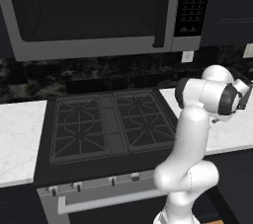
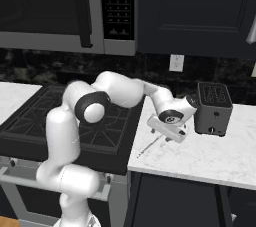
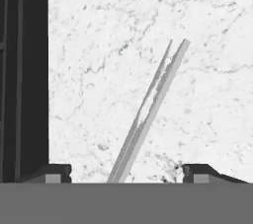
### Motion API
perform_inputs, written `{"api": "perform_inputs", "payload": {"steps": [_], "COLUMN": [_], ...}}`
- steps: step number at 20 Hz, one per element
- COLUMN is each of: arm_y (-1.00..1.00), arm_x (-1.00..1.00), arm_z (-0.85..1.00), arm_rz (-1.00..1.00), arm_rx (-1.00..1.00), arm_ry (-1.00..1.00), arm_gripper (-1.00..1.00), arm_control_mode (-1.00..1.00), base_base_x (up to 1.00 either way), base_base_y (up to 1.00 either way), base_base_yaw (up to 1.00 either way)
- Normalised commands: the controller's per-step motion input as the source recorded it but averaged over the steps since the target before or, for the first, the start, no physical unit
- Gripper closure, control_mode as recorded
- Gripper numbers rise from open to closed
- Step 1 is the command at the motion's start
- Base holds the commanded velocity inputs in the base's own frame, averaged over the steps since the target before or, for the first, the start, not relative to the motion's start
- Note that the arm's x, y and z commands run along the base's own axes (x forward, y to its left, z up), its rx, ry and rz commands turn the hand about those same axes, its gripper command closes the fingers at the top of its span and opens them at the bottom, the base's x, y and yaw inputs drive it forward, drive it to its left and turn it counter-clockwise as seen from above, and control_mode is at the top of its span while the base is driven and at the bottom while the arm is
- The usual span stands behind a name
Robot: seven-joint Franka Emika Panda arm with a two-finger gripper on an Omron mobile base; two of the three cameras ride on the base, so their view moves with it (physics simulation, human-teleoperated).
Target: Pick the tongs from the drawer and place it on the counter.
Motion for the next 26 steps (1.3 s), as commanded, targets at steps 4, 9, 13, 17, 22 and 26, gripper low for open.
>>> {"api": "perform_inputs", "payload": {"steps": [4, 9, 13, 17, 22, 26], "arm_y": [0.0, 0.15, 0.83, 1.0, 1.0, 1.0], "arm_x": [-0.49, -0.99, -0.98, -0.7, -0.4, -0.3], "arm_z": [0.63, 0.7, 0.36, 0.51, 0.37, 0.63], "arm_rz": [0.0, -0.03, -0.1, -0.1, -0.05, -0.01], "arm_rx": [-0.01, 0.0, 0.0, 0.0, -0.02, -0.02], "arm_ry": [-0.17, -0.06, -0.06, -0.08, -0.03, 0.07], "arm_gripper": [-1.0, -1.0, -1.0, -1.0, -1.0, -1.0], "arm_control_mode": [-1.0, -1.0, -1.0, -1.0, -1.0, -1.0], "base_base_x": [0.0, 0.0, 0.0, 0.0, 0.0, 0.0], "base_base_y": [0.0, 0.0, 0.0, 0.0, 0.0, 0.0], "base_base_yaw": [0.0, 0.0, 0.0, 0.0, 0.0, 0.0]}}
